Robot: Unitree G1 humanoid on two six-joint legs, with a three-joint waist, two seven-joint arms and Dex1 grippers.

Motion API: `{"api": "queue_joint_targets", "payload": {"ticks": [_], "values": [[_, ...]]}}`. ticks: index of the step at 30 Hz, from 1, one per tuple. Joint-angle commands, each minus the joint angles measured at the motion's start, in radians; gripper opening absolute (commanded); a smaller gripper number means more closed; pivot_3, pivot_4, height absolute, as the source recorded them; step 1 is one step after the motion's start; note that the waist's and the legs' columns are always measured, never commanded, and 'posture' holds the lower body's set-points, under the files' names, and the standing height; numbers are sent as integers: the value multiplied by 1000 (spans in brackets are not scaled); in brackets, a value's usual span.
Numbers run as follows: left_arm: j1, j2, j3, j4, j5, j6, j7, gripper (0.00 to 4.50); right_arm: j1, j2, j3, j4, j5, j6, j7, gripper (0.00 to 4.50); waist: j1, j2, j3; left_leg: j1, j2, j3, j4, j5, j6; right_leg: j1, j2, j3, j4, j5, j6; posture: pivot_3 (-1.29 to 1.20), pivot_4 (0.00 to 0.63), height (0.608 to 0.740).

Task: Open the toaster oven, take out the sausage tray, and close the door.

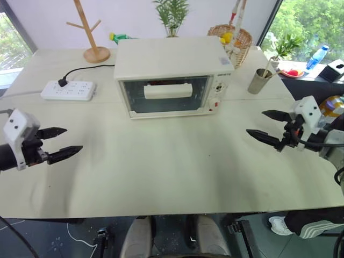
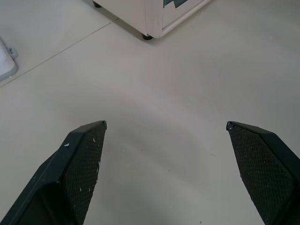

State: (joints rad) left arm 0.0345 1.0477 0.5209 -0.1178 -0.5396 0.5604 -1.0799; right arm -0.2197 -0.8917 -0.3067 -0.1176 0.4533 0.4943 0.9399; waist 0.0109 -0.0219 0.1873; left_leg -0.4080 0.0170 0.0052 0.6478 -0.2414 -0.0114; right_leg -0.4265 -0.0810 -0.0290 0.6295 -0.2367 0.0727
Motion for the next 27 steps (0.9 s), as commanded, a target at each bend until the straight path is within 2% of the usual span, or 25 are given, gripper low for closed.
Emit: {"api": "queue_joint_targets", "payload": {"ticks": [1,15,22,27], "values": [[-19,6,-6,8,17,-24,2,4309,2,-12,-45,-41,14,-9,-9,4500,0,0,0,0,0,0,0,0,0,0,0,0,0,0,0,0,150,740],[-87,-13,-5,0,-48,20,-8,4309,36,-3,-63,-113,66,46,-26,4500,0,0,0,0,0,0,0,0,0,0,0,0,0,0,0,0,150,740],[-194,27,-4,-84,-241,175,-80,4309,21,-13,-57,-252,193,163,-21,4500,0,0,0,0,0,0,1,0,0,0,0,0,1,0,0,0,150,740],[-371,39,-140,-71,-239,167,-117,4309,-82,50,64,-344,224,235,-112,4500,-1,0,0,0,0,-1,2,0,0,0,1,0,1,0,0,0,150,740]]}}
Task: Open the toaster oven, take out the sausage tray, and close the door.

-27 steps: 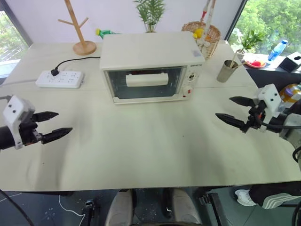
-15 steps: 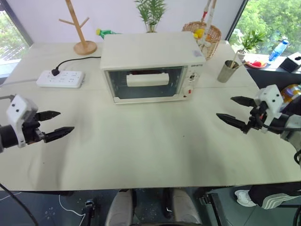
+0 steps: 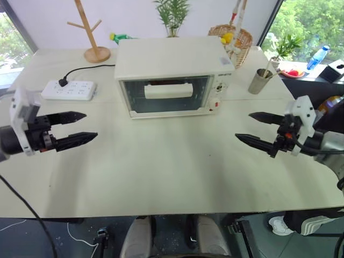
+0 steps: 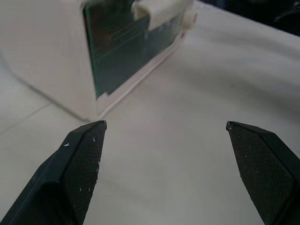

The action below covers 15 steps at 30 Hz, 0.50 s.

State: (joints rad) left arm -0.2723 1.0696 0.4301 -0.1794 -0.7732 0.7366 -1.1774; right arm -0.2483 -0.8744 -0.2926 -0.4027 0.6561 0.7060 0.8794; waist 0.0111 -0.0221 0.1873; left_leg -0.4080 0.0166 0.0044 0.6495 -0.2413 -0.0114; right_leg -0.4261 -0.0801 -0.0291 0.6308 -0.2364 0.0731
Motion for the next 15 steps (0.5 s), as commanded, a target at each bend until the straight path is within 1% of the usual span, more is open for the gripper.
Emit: {"api": "queue_joint_targets", "payload": {"ticks": [1,3,8,15], "values": [[-103,10,-83,0,2,-16,-26,4309,-91,65,93,-60,6,28,-83,4500,-3,0,0,0,0,0,0,0,0,0,0,0,0,0,0,0,150,740],[-171,-7,-141,23,19,-29,-36,4309,-163,126,166,-44,-21,39,-135,4500,-7,-1,0,1,0,0,0,0,0,1,1,0,0,0,0,0,150,740],[-260,-39,-213,62,40,-45,-53,4309,-283,222,285,46,-108,11,-185,4500,-7,0,0,-1,-1,0,0,0,0,-1,1,0,1,2,3,0,150,740],[-273,-55,-229,66,47,-52,-73,4309,-377,290,349,212,-185,-81,-143,4500,-7,0,0,-1,-1,-1,0,0,0,-1,1,0,1,2,4,0,150,740]]}}
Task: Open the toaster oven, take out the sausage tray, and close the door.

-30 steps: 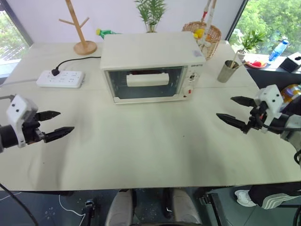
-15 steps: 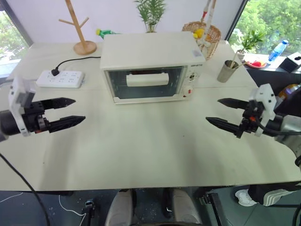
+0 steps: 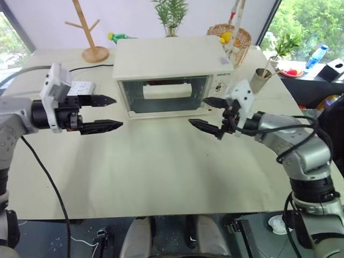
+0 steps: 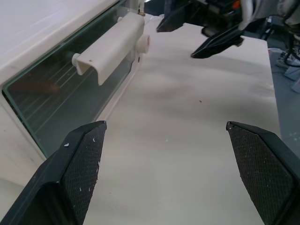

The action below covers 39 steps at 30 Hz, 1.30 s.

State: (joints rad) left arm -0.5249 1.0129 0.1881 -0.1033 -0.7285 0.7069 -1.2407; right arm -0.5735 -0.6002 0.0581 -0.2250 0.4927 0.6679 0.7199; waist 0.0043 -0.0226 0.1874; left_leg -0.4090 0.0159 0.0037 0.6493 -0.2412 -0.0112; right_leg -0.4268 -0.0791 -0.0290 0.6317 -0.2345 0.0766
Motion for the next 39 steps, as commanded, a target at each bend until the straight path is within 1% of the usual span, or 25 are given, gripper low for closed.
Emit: {"api": "queue_joint_targets", "payload": {"ticks": [1,10,15,19,26,33,39], "values": [[-21,0,12,-10,3,-23,-11,4309,-66,25,5,51,-26,-48,24,4500,0,0,0,0,0,0,0,0,0,0,0,0,0,0,0,0,150,740],[-46,-18,-1,4,10,-38,-9,4309,-185,83,57,190,-94,-114,88,4500,-2,0,0,0,0,-1,0,0,0,0,1,0,0,0,0,0,150,740],[-69,-35,-10,16,21,-44,-7,4309,-218,118,62,173,-84,-95,114,4500,-6,0,0,0,0,-1,0,0,0,0,1,0,1,0,0,0,150,740],[-102,-49,-18,44,34,-48,-9,4309,-192,121,64,95,-67,-76,130,4500,-14,0,1,0,0,-2,0,0,0,0,1,-1,1,0,0,0,150,740],[-169,-86,-38,106,60,-64,-9,4309,-123,120,54,-46,-33,-9,114,4500,-21,0,1,0,0,-1,-1,0,0,-1,1,-1,2,0,1,0,150,740],[-272,-129,-69,185,86,-65,-18,4309,-29,133,41,-150,-19,46,54,4500,-20,0,1,0,0,-2,-1,0,0,-1,2,-1,3,0,1,0,150,740],[-323,-157,-100,246,127,-92,-38,4309,61,143,47,-205,-24,60,1,4500,-19,0,1,0,0,-2,-1,0,0,-1,2,-1,3,0,1,0,150,740]]}}
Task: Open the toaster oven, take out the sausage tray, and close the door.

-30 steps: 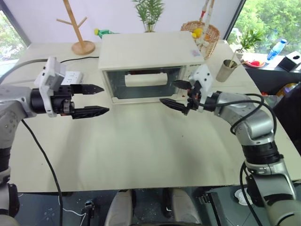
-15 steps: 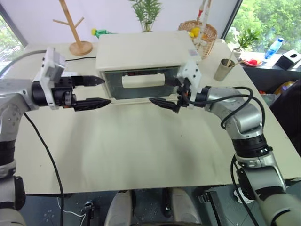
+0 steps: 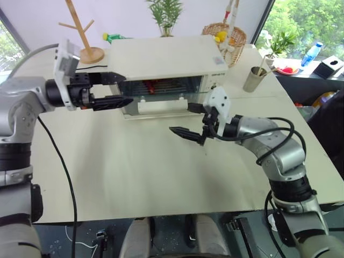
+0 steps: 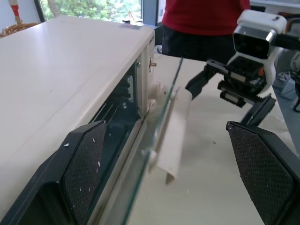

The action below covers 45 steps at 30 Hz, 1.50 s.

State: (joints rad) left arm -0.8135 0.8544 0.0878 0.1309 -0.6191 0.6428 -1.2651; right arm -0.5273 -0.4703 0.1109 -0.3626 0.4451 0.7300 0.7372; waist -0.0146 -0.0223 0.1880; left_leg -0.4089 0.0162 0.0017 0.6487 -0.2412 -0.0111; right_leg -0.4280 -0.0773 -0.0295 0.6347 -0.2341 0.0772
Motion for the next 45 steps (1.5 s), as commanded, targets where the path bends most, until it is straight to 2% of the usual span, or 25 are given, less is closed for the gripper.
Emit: {"api": "queue_joint_targets", "payload": {"ticks": [1,3,7,9,10,23,31,41,45], "values": [[-40,-3,-5,22,25,-35,-17,4078,27,16,-5,-75,24,0,-24,4500,0,0,0,0,0,0,0,0,0,0,0,0,0,0,0,0,150,740],[-51,-12,-16,41,36,-44,-32,3443,50,24,-7,-92,29,10,-43,4500,1,0,0,0,0,0,0,0,0,0,0,0,0,0,0,0,150,740],[-56,-21,-49,55,70,-81,-62,1523,76,32,-13,-110,39,25,-69,4500,1,0,0,0,0,0,0,0,0,0,0,0,0,0,0,0,150,740],[-47,-22,-91,69,125,-147,-91,412,89,35,-16,-115,41,30,-81,4500,2,0,0,0,0,0,0,0,0,0,0,0,0,0,0,0,150,740],[-47,-25,-105,79,144,-170,-99,51,94,36,-17,-117,43,32,-87,4500,3,0,0,0,0,0,0,0,0,0,0,0,0,0,0,0,150,740],[-68,-88,-152,159,252,-279,-126,51,137,4,-43,-157,54,45,-136,4500,3,0,0,0,0,0,1,0,0,0,0,0,0,0,0,0,150,740],[-52,-103,-153,151,266,-277,-137,51,230,-84,-144,-259,115,109,-135,4500,6,0,0,0,0,0,1,0,0,1,0,0,0,0,0,0,150,740],[167,-112,-154,-9,271,-251,-69,51,307,-230,-371,-409,348,228,-133,4500,3,0,0,1,1,-1,1,0,0,1,0,0,0,0,0,0,150,740],[255,-137,-155,-61,271,-238,-13,51,301,-250,-400,-408,380,239,-170,4500,6,0,0,0,0,-1,1,0,0,2,-1,0,0,0,0,0,150,740]]}}
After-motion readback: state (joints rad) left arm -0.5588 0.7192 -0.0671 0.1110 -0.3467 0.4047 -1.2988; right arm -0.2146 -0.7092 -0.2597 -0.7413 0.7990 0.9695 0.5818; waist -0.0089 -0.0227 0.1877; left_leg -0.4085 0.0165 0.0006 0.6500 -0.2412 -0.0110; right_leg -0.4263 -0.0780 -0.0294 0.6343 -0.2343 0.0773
